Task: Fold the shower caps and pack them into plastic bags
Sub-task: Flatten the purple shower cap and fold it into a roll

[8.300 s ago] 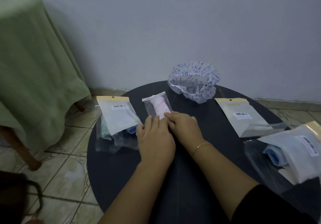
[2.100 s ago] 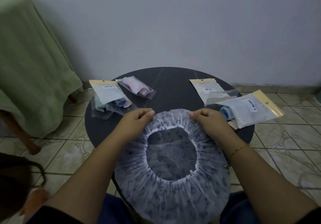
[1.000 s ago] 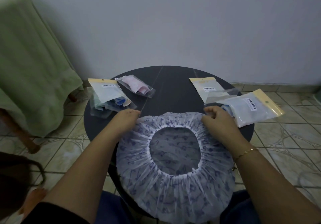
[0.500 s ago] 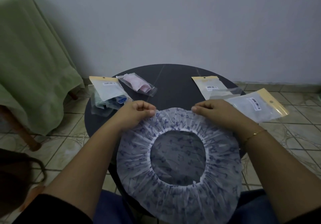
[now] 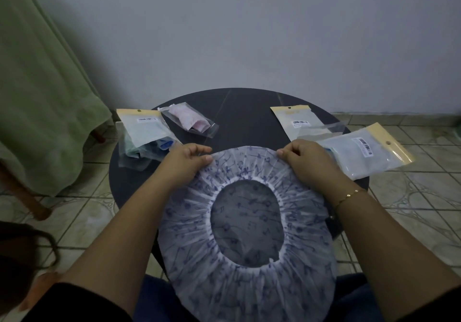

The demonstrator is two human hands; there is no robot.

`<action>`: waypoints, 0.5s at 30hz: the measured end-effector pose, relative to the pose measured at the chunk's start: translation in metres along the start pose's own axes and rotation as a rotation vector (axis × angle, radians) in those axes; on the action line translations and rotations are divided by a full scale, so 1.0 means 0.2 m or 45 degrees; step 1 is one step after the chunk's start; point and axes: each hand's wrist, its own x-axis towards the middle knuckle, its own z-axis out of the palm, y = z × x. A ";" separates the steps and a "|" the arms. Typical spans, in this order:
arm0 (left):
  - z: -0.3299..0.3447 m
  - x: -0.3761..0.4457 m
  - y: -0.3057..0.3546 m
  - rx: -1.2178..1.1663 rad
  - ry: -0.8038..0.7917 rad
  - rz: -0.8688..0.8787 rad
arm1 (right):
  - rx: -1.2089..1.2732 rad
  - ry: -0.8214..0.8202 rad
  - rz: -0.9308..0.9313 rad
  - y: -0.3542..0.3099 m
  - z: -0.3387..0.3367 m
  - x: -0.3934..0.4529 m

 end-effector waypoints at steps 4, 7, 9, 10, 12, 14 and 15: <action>0.02 -0.01 -0.01 0.506 0.174 0.027 | -0.244 0.160 -0.103 -0.02 -0.01 -0.03; 0.03 -0.04 0.00 0.890 0.409 0.296 | -0.373 0.322 -0.282 -0.04 -0.01 -0.08; 0.05 -0.07 0.03 0.878 0.418 0.581 | -0.433 0.282 -0.382 -0.07 0.03 -0.14; 0.07 -0.08 0.04 0.848 0.322 0.671 | -0.453 0.231 -0.401 -0.07 0.06 -0.16; 0.13 -0.10 0.04 0.912 0.001 0.640 | -0.522 0.070 -0.356 -0.07 0.13 -0.21; 0.16 -0.10 -0.01 1.067 -0.283 0.442 | -0.582 -0.152 -0.230 -0.05 0.20 -0.24; 0.17 -0.10 -0.03 1.115 -0.356 0.362 | -0.593 -0.251 -0.170 -0.03 0.23 -0.25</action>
